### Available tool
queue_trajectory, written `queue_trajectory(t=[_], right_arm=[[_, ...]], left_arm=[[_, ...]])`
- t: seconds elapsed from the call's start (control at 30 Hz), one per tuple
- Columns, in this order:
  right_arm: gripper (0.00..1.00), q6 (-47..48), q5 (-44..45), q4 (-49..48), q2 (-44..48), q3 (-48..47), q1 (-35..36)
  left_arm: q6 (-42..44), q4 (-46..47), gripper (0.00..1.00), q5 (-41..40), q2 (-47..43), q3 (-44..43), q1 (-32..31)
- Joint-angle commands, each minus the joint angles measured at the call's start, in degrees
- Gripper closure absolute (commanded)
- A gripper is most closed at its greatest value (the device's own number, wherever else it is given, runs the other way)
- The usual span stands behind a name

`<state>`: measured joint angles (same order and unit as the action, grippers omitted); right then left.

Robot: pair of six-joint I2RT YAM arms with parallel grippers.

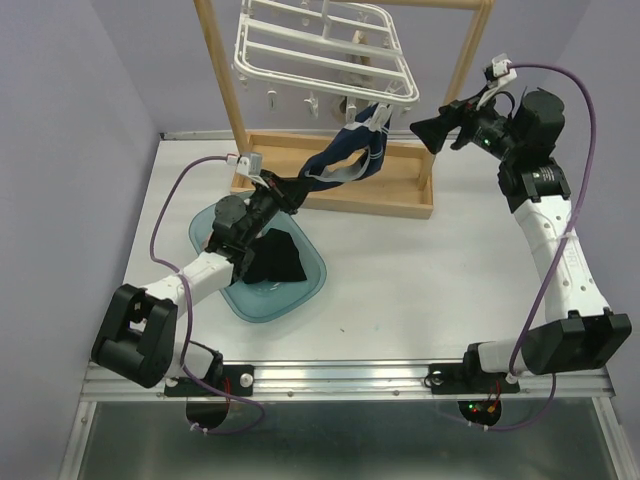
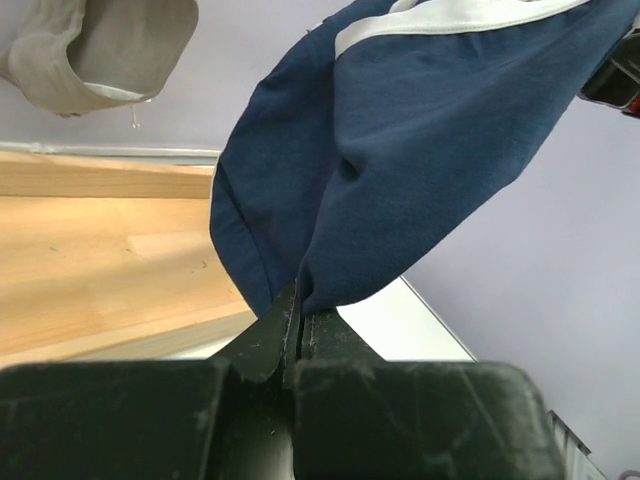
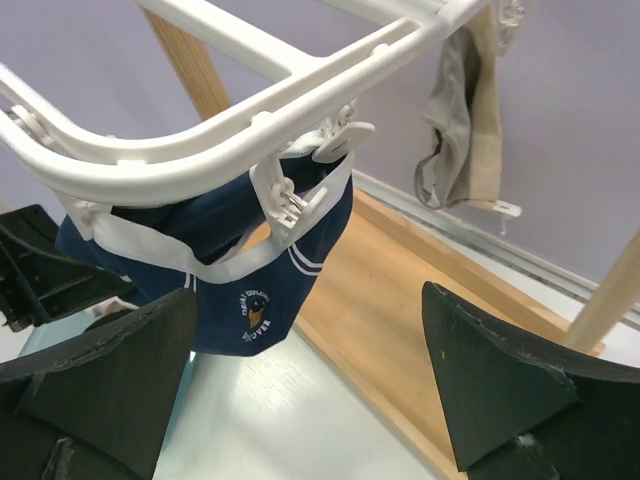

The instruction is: Remove the underwear clipped to the hanger

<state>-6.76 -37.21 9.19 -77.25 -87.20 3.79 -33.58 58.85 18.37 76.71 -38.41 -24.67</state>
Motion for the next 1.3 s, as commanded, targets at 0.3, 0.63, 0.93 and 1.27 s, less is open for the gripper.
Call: queue_trajectory(t=[0.3,0.63,0.93,1.27], right_arm=[[0.09,-8.0,-15.6,-10.7,5.0,6.6,0.3],[0.09,-13.0,-20.0,-11.6,5.4,5.8,0.5],[0.09,-27.7,-16.6,-31.7,3.8,11.4,4.6],[0.11,-26.5,-8.0,-36.3,1.2,11.6,6.1]], left_arm=[[-4.1,4.7,1.00,9.1,2.7,-3.2,-0.3],[-4.1,4.8,1.00,11.2,6.4,-6.3,-4.2],[-4.2,4.3,1.00,11.6,6.8,-7.8,-6.0],[-4.0,3.1,1.00,12.0,6.4,-8.5,-6.6]])
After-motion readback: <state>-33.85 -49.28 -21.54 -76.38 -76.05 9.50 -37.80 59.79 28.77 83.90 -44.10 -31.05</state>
